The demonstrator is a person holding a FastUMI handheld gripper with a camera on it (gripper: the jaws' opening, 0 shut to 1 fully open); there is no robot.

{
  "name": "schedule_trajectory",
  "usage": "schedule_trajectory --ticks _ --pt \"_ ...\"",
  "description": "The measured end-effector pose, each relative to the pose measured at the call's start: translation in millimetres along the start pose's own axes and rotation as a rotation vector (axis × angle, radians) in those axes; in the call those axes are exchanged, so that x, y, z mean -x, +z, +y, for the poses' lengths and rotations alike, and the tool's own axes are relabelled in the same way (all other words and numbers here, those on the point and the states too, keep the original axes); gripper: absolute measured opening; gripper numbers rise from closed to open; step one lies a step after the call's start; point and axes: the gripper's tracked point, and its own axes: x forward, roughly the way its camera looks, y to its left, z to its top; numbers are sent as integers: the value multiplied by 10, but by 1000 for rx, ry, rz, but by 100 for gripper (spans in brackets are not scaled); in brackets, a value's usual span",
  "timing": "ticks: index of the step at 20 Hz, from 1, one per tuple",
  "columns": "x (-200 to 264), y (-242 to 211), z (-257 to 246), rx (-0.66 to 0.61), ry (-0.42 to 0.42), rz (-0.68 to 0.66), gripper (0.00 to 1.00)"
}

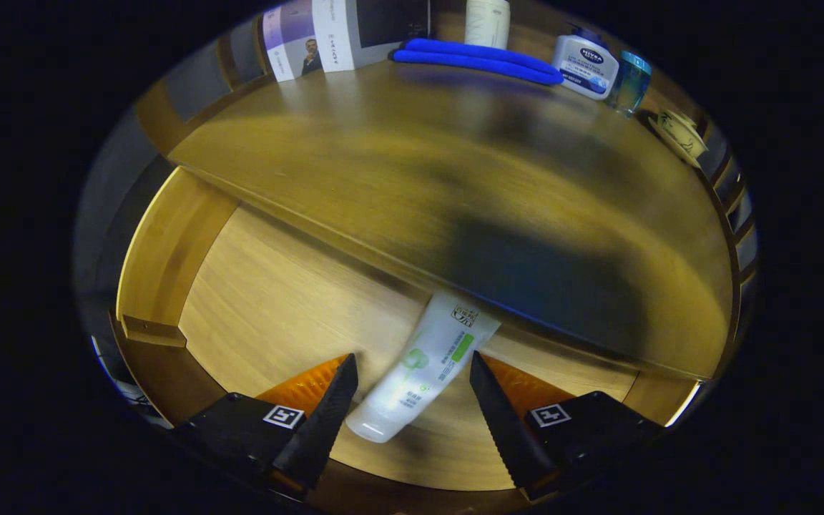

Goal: Pull open the drawer, take out the items inside it, and place them on the countertop above the cabinet.

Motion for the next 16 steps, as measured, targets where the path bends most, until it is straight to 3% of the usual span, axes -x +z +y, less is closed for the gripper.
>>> schedule_trajectory --ticks 7,8,10,16 --pt "-49 -101 97 103 18 71 48" --pt "-71 -90 84 96 23 55 48" --pt "-8 -152 187 73 81 85 37" --pt "390 -97 256 82 139 -35 37"
